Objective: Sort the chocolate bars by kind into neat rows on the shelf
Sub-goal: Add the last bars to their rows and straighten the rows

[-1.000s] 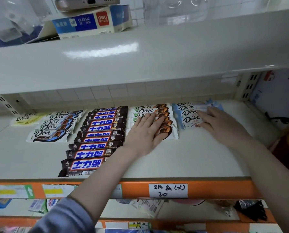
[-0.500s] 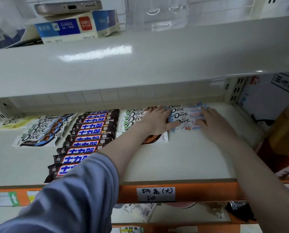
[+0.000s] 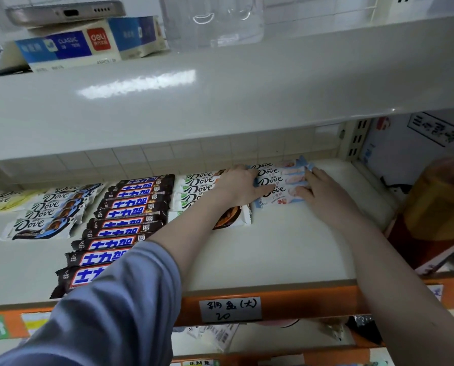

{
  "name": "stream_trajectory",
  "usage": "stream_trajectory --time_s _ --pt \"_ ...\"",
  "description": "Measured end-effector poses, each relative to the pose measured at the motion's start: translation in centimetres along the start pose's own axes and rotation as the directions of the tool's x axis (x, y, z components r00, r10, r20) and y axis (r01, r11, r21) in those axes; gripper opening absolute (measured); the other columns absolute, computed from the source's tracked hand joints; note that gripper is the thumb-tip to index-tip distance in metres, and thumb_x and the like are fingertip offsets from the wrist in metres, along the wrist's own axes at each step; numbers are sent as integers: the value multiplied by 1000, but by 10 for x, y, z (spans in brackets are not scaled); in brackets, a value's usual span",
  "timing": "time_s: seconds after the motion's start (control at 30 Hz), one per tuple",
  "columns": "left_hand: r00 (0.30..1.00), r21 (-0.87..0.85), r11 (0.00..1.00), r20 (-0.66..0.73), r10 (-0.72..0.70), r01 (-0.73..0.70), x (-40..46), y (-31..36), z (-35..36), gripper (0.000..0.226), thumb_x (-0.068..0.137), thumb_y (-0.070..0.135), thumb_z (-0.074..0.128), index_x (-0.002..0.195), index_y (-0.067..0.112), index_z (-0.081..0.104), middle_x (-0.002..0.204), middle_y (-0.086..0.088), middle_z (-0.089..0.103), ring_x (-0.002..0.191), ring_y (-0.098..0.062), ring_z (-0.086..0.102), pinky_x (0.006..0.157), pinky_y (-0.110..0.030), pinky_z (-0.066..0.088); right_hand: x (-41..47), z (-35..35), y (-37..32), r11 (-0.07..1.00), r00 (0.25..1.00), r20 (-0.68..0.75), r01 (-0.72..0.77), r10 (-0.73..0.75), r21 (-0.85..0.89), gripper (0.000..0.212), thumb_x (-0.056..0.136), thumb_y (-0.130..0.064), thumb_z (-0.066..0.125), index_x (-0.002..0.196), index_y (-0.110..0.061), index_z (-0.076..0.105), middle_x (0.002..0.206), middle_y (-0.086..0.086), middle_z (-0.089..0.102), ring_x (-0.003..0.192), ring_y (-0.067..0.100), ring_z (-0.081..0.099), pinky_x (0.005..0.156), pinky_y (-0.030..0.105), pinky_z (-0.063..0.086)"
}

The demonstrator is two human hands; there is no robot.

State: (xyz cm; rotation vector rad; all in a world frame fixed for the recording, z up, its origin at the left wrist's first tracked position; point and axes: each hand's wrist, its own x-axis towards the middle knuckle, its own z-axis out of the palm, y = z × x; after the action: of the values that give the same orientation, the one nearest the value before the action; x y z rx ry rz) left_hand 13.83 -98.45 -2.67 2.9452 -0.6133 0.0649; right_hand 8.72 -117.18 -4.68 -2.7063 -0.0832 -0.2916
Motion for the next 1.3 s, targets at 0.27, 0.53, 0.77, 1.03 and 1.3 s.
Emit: stream_trajectory --time_s 0.27,0.53,0.77,1.03,1.3 --pt "987 -72 991 112 117 -109 21 -3 -4 60 95 53 34 129 5 45 131 -16 49 121 -32 44 97 -38 35 -1 2 4 999 1000 1 15 -15 -33 44 94 -28 44 126 1 46 134 19 40 123 31 38 94 35 35" --pt "972 -144 982 184 146 -120 33 6 -4 52 98 41 39 128 -1 46 131 -19 51 119 -30 48 93 -34 37 0 5 7 1000 1000 -14 -5 5 2 50 95 -31 41 137 -4 36 143 13 34 128 27 35 97 34 34" --pt "970 -206 970 175 167 -130 32 7 -7 41 97 34 45 117 1 54 119 -16 55 109 -29 51 88 -33 39 1 6 8 1000 1000 2 -14 14 -7 51 95 -33 40 138 -7 35 144 11 33 128 26 35 96 33 36" --pt "975 -231 968 171 142 -100 33 5 -4 43 95 39 45 124 8 50 124 -10 53 112 -26 50 86 -31 37 -3 3 7 999 1000 -29 9 -10 -45 37 92 -31 46 115 -3 53 123 14 47 109 29 47 84 35 40" --pt "973 -220 971 183 138 -96 31 7 -5 38 96 37 43 113 5 55 113 -13 60 103 -28 55 82 -33 40 -6 0 4 995 1000 -8 11 -12 -104 36 93 -28 45 115 0 53 125 16 47 113 30 44 87 37 38"
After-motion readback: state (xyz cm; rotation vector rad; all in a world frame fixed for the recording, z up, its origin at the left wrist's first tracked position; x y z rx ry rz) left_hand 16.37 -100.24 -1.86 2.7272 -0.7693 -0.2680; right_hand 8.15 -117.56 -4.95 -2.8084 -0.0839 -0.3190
